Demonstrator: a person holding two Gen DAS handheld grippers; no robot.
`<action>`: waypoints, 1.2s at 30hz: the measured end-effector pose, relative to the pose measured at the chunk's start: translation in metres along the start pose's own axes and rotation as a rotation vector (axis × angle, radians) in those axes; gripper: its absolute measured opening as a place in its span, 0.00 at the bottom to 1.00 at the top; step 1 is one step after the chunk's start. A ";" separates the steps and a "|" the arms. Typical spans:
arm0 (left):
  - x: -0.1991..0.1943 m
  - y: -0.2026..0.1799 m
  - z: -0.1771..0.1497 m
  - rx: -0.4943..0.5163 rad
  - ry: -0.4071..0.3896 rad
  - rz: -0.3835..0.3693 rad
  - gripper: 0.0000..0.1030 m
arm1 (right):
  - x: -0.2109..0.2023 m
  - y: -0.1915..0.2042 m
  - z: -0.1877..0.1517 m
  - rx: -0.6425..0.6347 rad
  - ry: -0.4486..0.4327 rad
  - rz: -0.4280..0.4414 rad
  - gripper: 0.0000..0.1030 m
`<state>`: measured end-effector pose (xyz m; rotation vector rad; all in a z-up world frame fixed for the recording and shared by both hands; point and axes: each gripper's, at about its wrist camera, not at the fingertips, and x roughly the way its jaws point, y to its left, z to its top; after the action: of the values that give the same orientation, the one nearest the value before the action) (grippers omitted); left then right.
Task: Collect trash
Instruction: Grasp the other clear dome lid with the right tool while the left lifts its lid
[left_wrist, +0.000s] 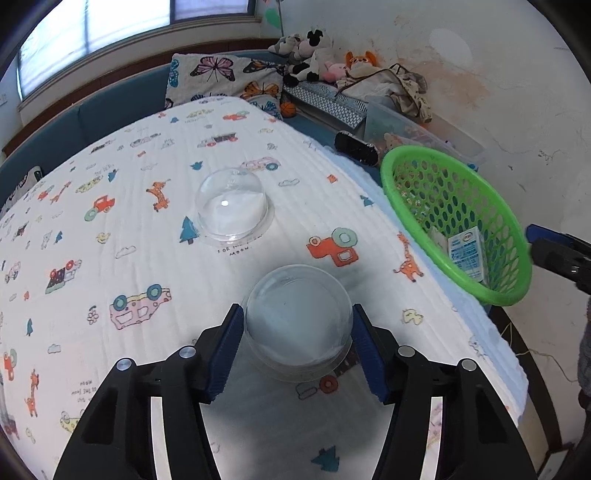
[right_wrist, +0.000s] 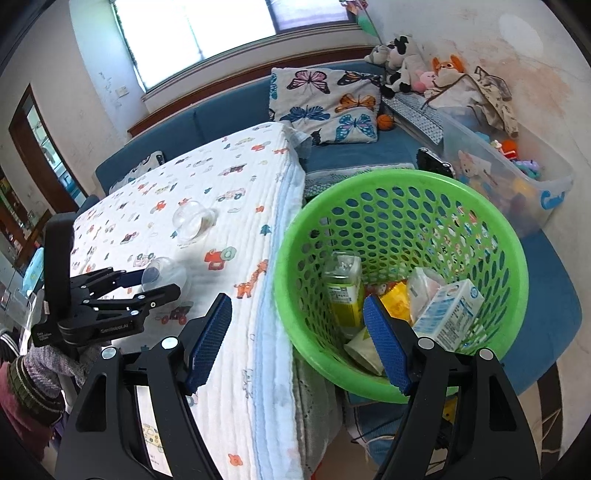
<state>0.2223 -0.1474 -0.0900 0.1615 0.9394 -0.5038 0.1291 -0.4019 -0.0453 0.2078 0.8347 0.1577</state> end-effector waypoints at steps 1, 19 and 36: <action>-0.005 0.000 0.000 0.002 -0.008 0.003 0.55 | 0.002 0.003 0.001 -0.007 0.001 0.001 0.72; -0.081 0.056 -0.030 -0.136 -0.084 0.101 0.55 | 0.067 0.091 0.038 -0.211 0.027 0.096 0.72; -0.101 0.088 -0.050 -0.221 -0.107 0.119 0.55 | 0.158 0.136 0.066 -0.273 0.085 0.096 0.72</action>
<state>0.1793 -0.0188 -0.0453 -0.0099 0.8691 -0.2930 0.2746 -0.2438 -0.0823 -0.0162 0.8786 0.3701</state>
